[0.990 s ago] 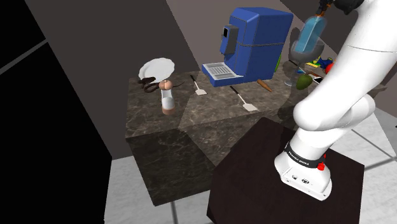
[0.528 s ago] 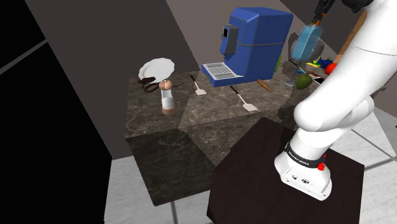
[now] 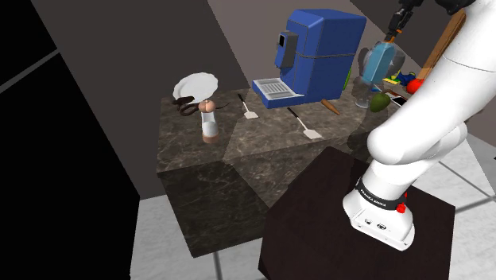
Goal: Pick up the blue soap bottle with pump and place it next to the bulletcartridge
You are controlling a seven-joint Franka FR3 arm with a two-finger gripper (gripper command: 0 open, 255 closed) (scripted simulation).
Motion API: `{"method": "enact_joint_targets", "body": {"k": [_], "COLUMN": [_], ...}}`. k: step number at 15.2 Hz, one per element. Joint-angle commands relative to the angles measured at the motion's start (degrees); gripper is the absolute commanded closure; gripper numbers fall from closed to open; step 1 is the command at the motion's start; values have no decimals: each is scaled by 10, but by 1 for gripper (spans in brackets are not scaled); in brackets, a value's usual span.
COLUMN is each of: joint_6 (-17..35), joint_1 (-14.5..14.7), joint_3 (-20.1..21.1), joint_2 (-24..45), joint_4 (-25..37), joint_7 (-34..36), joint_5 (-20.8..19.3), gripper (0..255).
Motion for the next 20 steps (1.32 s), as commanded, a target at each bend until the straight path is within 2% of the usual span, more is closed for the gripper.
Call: {"method": "enact_joint_targets", "body": {"k": [1,20], "joint_6": [17,164], "joint_1": [0,0], "joint_3": [0,1], "joint_2": [-3,-9], "joint_4": [-18,-171], "joint_7": [-1,-11], "joint_5": [-1,-3], "gripper": [255,255]}}
